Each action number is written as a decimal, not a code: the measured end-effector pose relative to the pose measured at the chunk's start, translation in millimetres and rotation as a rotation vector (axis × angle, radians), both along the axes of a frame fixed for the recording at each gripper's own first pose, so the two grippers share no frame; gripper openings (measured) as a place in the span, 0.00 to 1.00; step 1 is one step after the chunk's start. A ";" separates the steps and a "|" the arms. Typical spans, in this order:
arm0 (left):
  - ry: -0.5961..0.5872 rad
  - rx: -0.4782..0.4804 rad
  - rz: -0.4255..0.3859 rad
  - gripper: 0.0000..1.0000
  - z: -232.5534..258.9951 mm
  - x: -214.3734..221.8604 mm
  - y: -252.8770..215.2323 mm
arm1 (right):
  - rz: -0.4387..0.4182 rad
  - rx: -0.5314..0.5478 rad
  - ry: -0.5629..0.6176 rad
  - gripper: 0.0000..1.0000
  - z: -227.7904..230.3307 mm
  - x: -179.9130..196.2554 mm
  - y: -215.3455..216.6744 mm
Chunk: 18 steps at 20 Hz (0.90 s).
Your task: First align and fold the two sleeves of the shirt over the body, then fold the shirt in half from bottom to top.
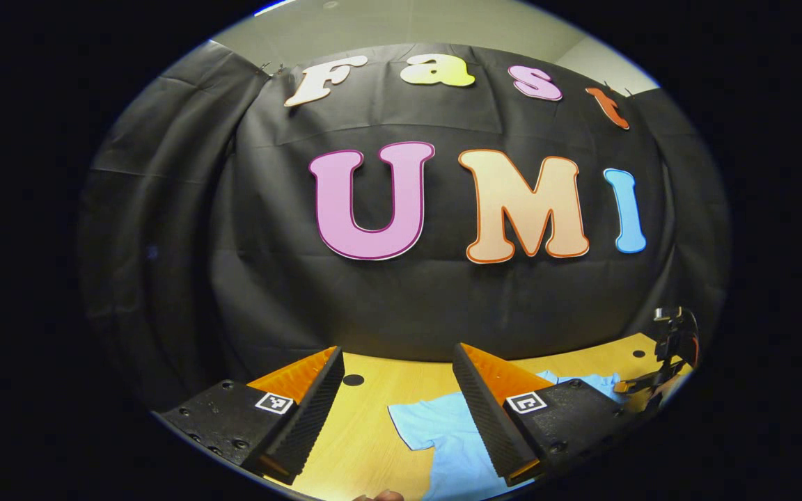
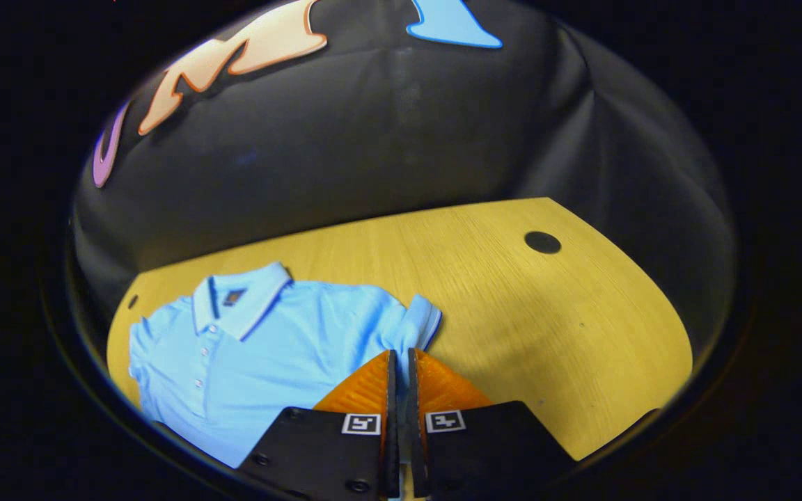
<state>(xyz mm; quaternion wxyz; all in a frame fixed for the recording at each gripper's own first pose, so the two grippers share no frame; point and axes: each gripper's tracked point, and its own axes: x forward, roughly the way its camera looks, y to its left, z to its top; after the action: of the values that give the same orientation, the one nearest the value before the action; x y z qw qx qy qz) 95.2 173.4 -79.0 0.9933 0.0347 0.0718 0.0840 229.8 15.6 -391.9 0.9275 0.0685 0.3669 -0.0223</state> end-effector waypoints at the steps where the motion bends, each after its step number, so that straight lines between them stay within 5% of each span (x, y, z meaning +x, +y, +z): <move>1: 0.001 -0.002 0.000 0.94 -0.2 1.0 0.2 | 0.012 0.023 -0.016 0.09 9.7 2.8 10.7; 7: 0.018 -0.022 0.000 0.94 -7.2 3.2 0.9 | 0.119 0.125 -0.049 0.09 29.7 1.9 85.8; 17: 0.087 -0.065 0.065 0.95 -47.2 9.4 26.1 | 0.216 0.193 0.064 0.09 -23.8 -28.5 169.3; 18: 0.100 -0.070 0.063 0.95 -56.1 11.7 27.4 | 0.229 0.198 0.053 0.36 -11.3 -30.0 170.0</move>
<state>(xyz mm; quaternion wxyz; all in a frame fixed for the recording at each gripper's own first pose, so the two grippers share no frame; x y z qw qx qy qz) 106.9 200.8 -135.1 0.9859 0.0019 0.1254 0.1107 199.8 185.7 -403.2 0.9027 0.1168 0.3970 0.1180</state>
